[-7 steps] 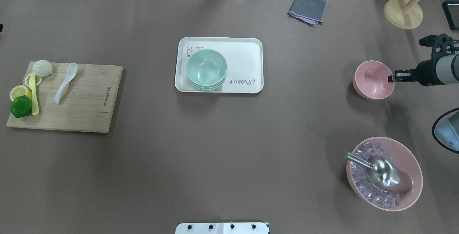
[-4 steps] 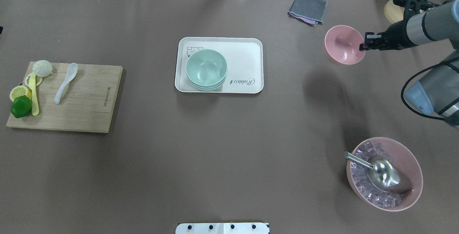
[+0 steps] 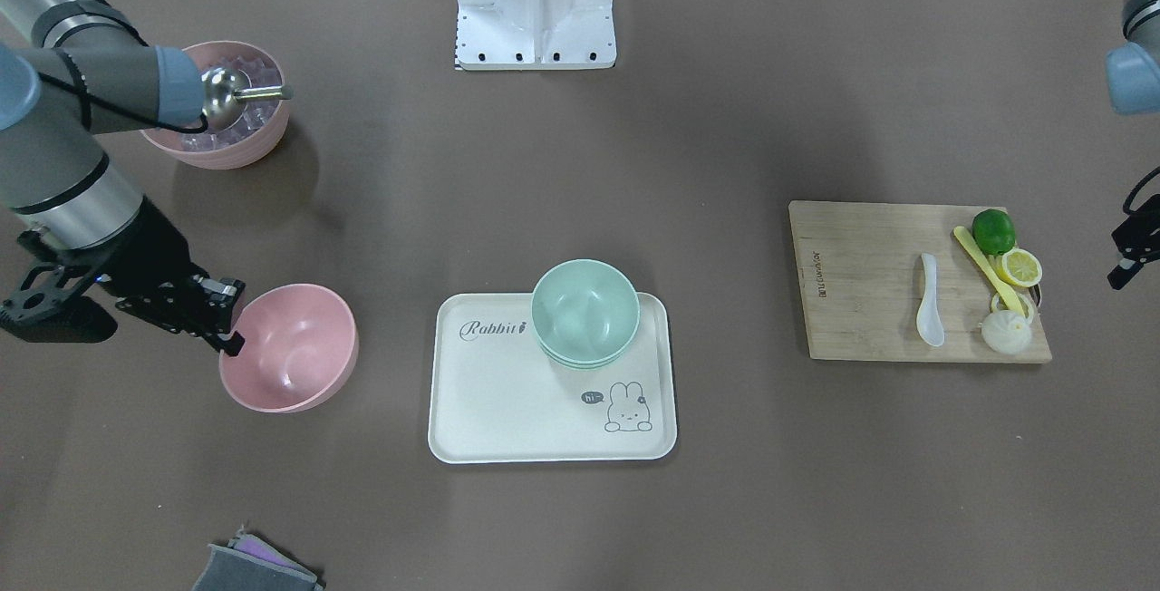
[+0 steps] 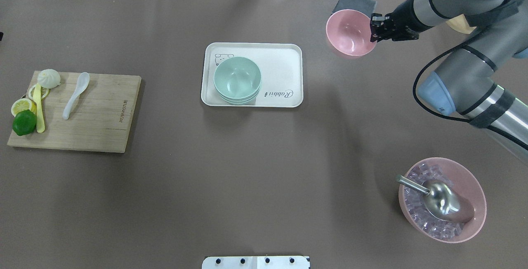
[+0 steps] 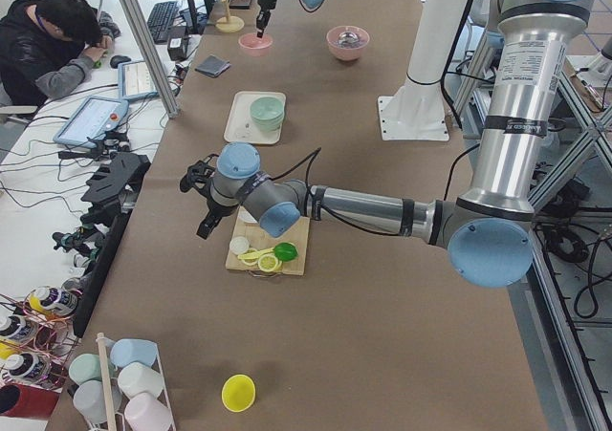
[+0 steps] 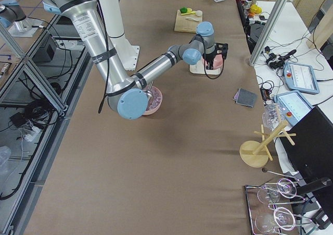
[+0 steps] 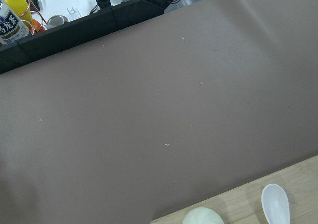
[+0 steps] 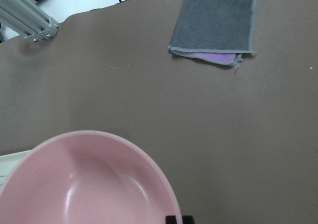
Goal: Stack pink bowl on green and place spoon
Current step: 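Lift the pink bowl with the right gripper and carry it over the tray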
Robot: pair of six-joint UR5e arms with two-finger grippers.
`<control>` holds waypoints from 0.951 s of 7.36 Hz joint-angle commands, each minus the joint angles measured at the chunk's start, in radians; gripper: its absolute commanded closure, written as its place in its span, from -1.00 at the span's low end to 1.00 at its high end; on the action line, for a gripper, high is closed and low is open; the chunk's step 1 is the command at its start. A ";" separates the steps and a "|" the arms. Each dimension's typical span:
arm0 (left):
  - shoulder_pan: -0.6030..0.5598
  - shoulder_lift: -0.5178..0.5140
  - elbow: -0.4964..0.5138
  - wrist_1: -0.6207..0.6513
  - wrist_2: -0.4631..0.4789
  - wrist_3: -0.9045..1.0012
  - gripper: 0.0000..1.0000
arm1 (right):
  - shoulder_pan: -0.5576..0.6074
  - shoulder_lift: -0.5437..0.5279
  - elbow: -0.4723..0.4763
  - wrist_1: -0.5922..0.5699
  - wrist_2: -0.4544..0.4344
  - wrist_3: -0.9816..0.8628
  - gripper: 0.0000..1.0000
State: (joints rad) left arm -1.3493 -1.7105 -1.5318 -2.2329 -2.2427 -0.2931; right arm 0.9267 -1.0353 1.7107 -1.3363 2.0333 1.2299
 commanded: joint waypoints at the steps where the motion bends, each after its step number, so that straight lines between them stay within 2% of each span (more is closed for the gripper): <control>1: 0.028 -0.001 0.001 -0.004 0.000 -0.088 -0.97 | -0.092 0.136 0.029 -0.182 -0.083 0.110 1.00; 3: 0.047 -0.003 0.001 -0.040 0.002 -0.136 -0.97 | -0.205 0.185 -0.008 -0.192 -0.203 0.198 1.00; 7: 0.052 0.000 0.004 -0.048 0.002 -0.141 -0.97 | -0.301 0.360 -0.215 -0.185 -0.275 0.302 1.00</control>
State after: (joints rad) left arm -1.2985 -1.7111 -1.5280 -2.2802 -2.2412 -0.4334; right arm 0.6488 -0.7328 1.5604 -1.5232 1.7735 1.4984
